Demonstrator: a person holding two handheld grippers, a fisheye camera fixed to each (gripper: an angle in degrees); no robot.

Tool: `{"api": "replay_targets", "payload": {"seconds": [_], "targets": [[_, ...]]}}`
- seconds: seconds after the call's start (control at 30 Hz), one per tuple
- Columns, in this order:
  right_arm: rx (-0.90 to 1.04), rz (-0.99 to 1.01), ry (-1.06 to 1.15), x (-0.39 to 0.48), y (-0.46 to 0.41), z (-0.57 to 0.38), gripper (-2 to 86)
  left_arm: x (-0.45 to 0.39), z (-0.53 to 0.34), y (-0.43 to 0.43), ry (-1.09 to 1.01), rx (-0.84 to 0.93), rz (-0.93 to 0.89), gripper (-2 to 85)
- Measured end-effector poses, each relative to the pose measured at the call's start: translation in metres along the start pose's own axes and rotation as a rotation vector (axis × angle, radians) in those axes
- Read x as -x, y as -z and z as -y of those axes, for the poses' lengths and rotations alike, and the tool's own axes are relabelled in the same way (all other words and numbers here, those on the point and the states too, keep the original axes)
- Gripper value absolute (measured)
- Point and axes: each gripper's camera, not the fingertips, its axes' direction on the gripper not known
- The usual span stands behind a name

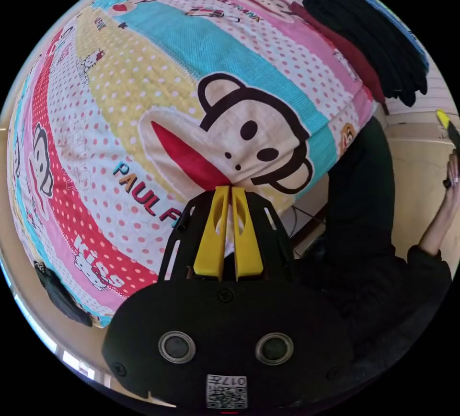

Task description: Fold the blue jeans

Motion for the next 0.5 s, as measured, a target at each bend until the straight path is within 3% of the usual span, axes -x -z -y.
{"api": "replay_targets", "payload": {"seconds": [0.1, 0.23, 0.3, 0.37, 0.5], "targets": [[-0.187, -0.138, -0.055, -0.015, 0.078, -0.012, 2.8, -0.012, 0.003, -0.005, 0.058, 0.014, 0.012, -1.0], [-0.279, -0.282, -0.106, -0.026, 0.115, 0.005, 7.7, -0.023, -0.005, -0.016, 0.12, -0.038, 0.017, -1.0], [-0.216, -0.333, -0.2, -0.043, 0.106, 0.032, 16.4, -0.026, -0.013, -0.019, 0.147, -0.078, 0.015, -1.0], [-0.066, -0.344, -0.25, -0.058, 0.081, 0.052, 19.2, -0.03, -0.03, -0.024, 0.198, -0.158, 0.011, -1.0], [0.007, -0.515, -0.254, -0.04, 0.052, 0.069, 16.1, -0.033, -0.063, -0.033, 0.251, -0.312, -0.006, -1.0]]}}
